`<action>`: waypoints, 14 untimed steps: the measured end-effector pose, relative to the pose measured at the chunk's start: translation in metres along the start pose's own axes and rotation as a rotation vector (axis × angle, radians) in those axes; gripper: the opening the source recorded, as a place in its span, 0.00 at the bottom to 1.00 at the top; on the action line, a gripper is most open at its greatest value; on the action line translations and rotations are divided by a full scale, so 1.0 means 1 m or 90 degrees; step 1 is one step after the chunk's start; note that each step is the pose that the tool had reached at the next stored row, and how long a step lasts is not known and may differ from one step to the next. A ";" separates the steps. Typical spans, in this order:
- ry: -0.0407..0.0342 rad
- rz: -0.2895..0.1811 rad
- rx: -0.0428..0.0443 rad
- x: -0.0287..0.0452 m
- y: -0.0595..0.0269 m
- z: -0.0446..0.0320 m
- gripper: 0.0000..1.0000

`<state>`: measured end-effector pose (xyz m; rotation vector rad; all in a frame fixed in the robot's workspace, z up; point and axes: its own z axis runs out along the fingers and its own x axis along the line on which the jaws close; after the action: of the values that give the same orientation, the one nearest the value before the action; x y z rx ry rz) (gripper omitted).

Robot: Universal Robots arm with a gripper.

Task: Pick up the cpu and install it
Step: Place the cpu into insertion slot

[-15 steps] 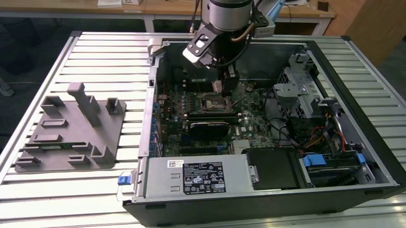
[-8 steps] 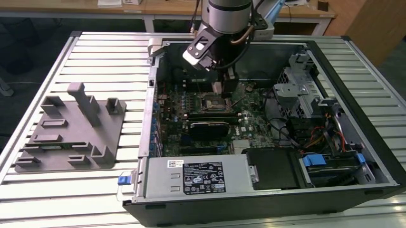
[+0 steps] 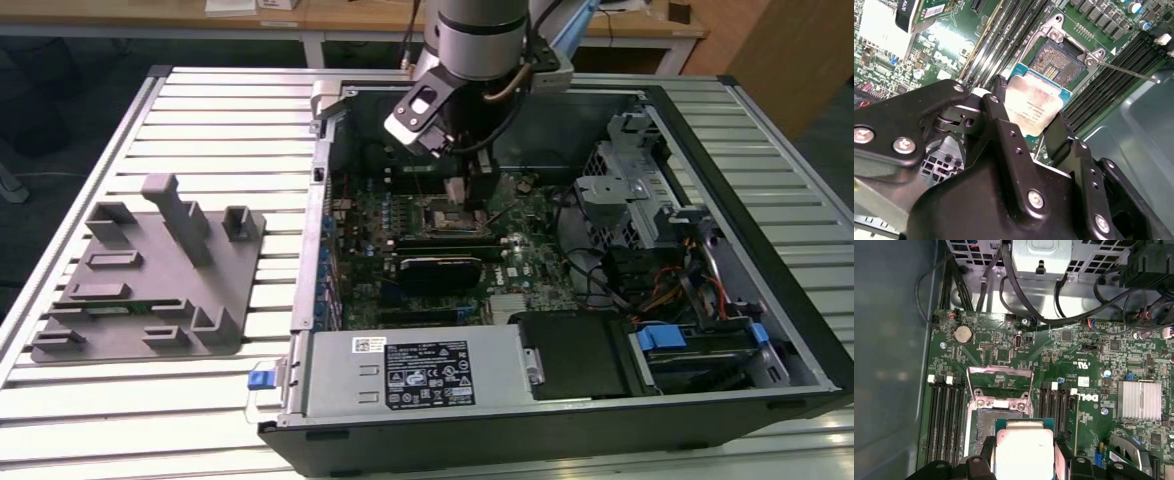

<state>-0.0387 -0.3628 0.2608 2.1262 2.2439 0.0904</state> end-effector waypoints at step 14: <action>0.0002 0.000 0.0047 0.0004 -0.0005 0.0069 0.55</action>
<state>-0.0387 -0.3623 0.2538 2.1304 2.2475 0.0825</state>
